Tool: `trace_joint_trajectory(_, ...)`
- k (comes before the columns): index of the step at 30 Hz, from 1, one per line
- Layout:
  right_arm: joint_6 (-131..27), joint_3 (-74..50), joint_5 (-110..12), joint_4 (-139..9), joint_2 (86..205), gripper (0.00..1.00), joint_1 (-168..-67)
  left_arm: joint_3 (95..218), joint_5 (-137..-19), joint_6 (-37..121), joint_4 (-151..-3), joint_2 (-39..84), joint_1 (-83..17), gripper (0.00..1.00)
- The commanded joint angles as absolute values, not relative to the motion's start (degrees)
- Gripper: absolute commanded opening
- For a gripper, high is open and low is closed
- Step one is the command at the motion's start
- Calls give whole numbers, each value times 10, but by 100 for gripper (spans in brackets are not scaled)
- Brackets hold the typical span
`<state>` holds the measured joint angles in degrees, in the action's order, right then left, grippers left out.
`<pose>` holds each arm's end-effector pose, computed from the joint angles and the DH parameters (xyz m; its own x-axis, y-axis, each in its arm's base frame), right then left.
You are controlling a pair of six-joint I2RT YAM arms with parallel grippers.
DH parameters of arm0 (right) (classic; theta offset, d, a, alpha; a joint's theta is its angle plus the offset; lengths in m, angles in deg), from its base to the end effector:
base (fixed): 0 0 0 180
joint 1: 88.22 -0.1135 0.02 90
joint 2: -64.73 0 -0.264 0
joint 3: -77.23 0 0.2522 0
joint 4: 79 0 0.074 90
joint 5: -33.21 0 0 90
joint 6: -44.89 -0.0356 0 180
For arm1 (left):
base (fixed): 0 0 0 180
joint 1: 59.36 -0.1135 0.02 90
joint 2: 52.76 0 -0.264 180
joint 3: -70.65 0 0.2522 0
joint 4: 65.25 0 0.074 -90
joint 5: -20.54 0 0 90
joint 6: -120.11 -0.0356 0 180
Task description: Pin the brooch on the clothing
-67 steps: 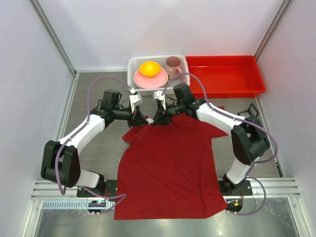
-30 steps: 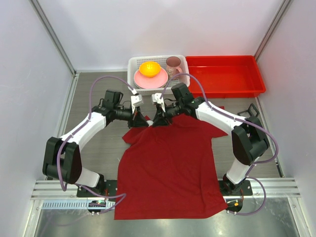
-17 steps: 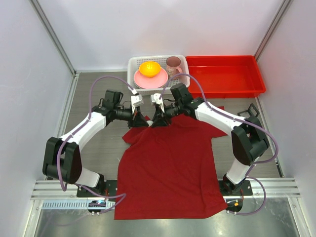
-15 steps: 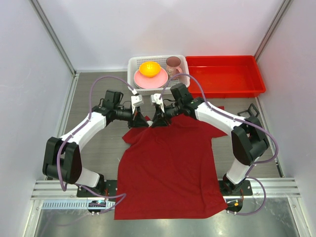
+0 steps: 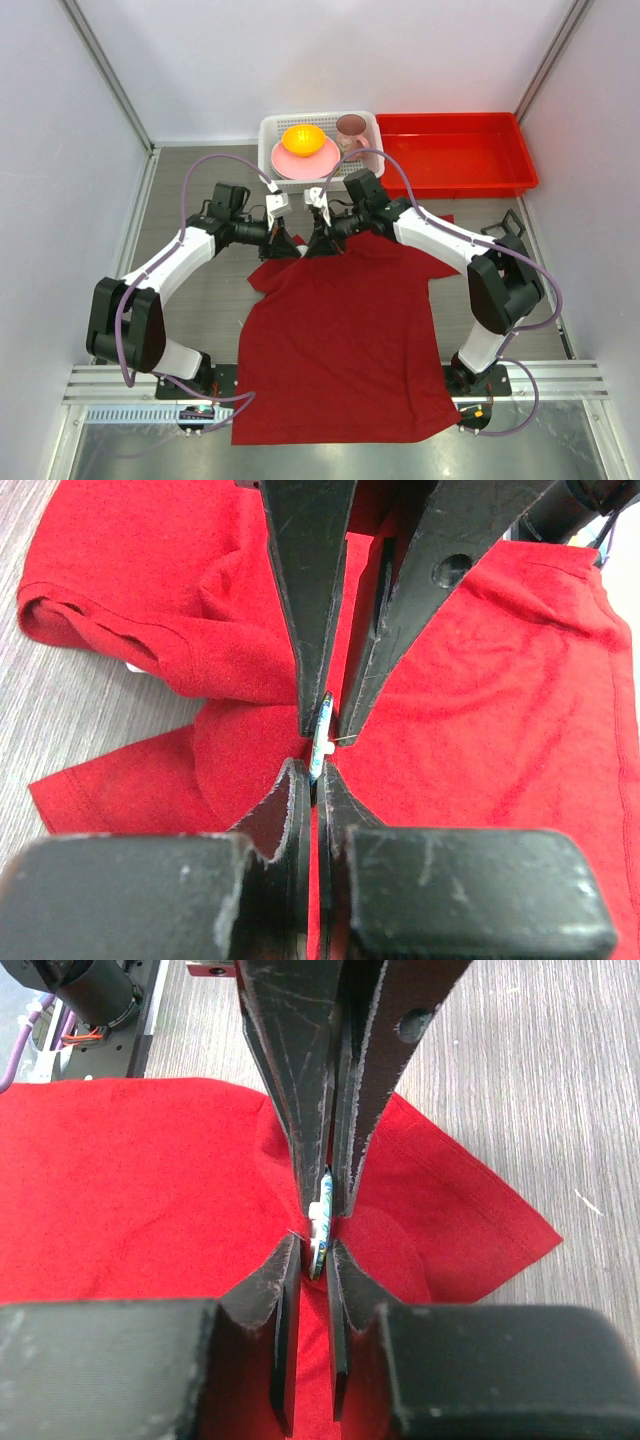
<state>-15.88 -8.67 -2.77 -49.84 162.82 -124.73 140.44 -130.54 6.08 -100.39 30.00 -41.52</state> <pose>0.2842 0.2462 0.2589 -0.0543 -0.3971 -0.9162 -0.9904 -0.0953 0.1000 0.2697 -0.1195 0.2509 -0.3603 0.3228 -0.8752 0.9320 0.1640 -0.3232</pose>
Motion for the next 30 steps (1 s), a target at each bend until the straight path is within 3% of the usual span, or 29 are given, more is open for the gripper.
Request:
trace_joint_trajectory(1,-205,-119,-32,-535,1636,17,-1268,1426,-1305,69,-987,282,-407,0)
trace_joint_trajectory(30,-364,-214,-131,-506,1707,3,-1292,1402,-1271,110,-947,255,-389,0)
